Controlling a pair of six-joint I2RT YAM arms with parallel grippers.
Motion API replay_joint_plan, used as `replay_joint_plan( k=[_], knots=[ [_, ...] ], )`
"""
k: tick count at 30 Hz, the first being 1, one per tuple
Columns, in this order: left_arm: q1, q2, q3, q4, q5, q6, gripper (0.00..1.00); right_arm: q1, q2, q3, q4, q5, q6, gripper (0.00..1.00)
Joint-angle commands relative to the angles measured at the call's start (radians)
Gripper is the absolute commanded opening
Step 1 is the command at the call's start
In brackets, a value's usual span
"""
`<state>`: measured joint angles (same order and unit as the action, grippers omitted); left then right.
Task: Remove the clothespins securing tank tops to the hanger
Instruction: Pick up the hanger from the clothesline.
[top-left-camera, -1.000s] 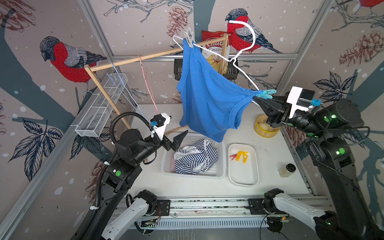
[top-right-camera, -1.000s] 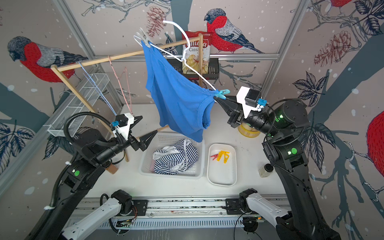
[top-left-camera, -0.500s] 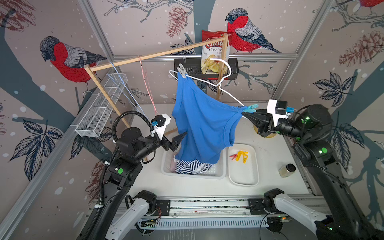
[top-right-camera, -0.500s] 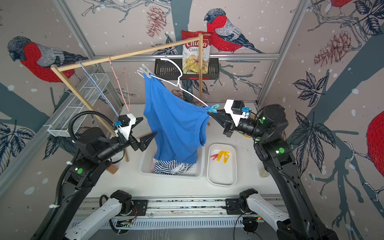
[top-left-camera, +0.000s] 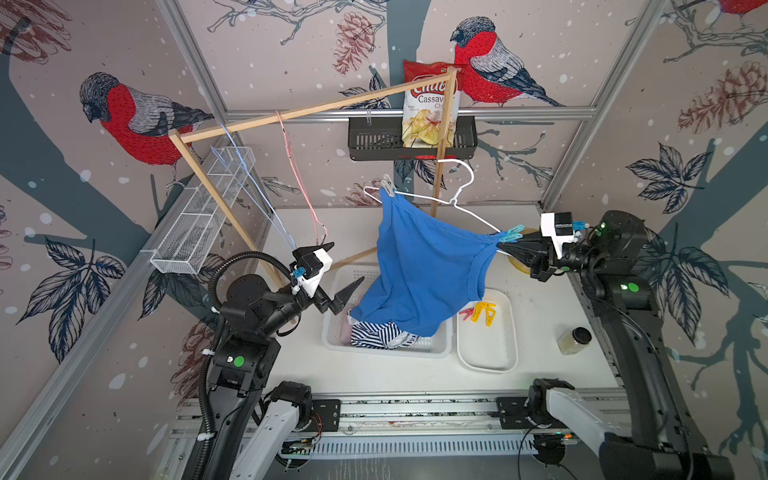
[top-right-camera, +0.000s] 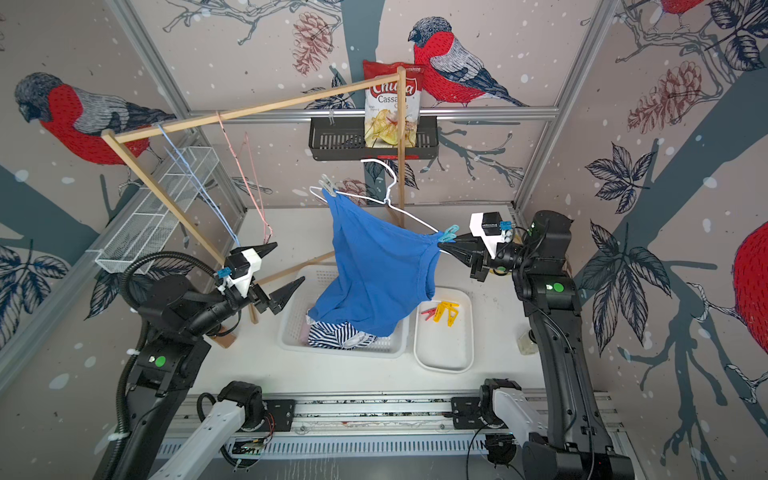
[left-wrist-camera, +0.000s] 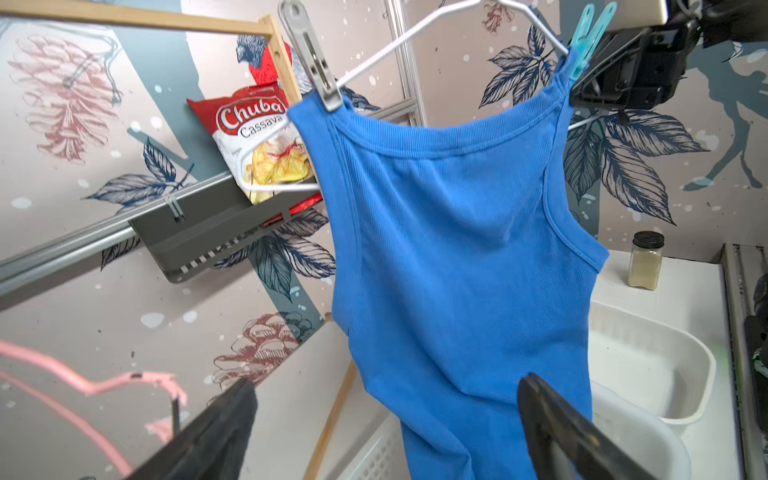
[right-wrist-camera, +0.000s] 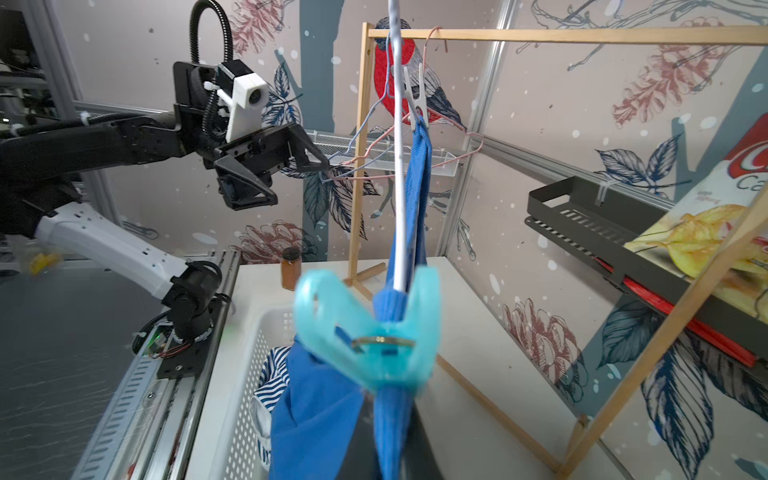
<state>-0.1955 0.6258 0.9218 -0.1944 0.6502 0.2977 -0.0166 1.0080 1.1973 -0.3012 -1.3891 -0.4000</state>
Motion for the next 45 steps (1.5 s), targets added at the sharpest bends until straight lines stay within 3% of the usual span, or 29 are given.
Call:
replay_joint_plan(
  k=[1, 15, 19, 23, 26, 30, 33, 34, 36, 38, 39, 40, 42, 45],
  knots=[
    [0.005, 0.032, 0.056, 0.081, 0.074, 0.053, 0.96, -0.007, 0.005, 0.009, -0.019, -0.126, -0.079, 0.0],
    [0.01, 0.249, 0.44, -0.167, 0.138, 0.245, 0.96, 0.043, -0.035, -0.011, 0.097, -0.206, 0.126, 0.0],
    [0.021, 0.377, 0.635, -0.418, 0.261, 0.341, 0.96, 0.05, -0.051, -0.009, 0.124, -0.206, 0.176, 0.0],
    [0.045, 0.517, 0.796, -0.729, 0.414, 0.534, 0.96, 0.062, -0.054, -0.012, 0.147, -0.229, 0.2, 0.0],
    [0.077, 0.567, 0.835, -0.828, 0.512, 0.618, 0.96, 0.065, -0.04, -0.013, 0.15, -0.196, 0.232, 0.0],
    [0.118, 0.638, 0.833, -0.861, 0.606, 0.633, 0.93, 0.065, -0.029, -0.018, 0.147, -0.212, 0.234, 0.0],
    [0.168, 0.667, 0.839, -0.916, 0.777, 0.703, 0.89, 0.063, -0.027, -0.029, 0.153, -0.213, 0.252, 0.0],
    [0.183, 0.661, 0.821, -0.889, 0.83, 0.694, 0.89, 0.063, -0.024, -0.033, 0.153, -0.219, 0.253, 0.0],
    [0.185, 0.621, 0.735, -0.681, 0.874, 0.516, 0.89, 0.063, -0.023, -0.043, 0.156, -0.226, 0.254, 0.0],
    [0.197, 0.547, 0.567, -0.277, 0.947, 0.187, 0.88, 0.064, -0.021, -0.051, 0.159, -0.229, 0.254, 0.0],
    [0.204, 0.509, 0.47, 0.033, 0.995, -0.044, 0.87, 0.066, -0.019, -0.051, 0.16, -0.229, 0.254, 0.0],
    [0.205, 0.488, 0.428, 0.159, 0.989, -0.146, 0.87, 0.067, -0.016, -0.051, 0.16, -0.23, 0.255, 0.0],
    [0.205, 0.499, 0.48, -0.013, 0.928, -0.037, 0.85, 0.068, -0.01, -0.051, 0.163, -0.235, 0.254, 0.0],
    [0.206, 0.541, 0.553, -0.211, 0.931, 0.075, 0.82, 0.089, 0.004, -0.043, 0.166, -0.237, 0.255, 0.0]
  ],
)
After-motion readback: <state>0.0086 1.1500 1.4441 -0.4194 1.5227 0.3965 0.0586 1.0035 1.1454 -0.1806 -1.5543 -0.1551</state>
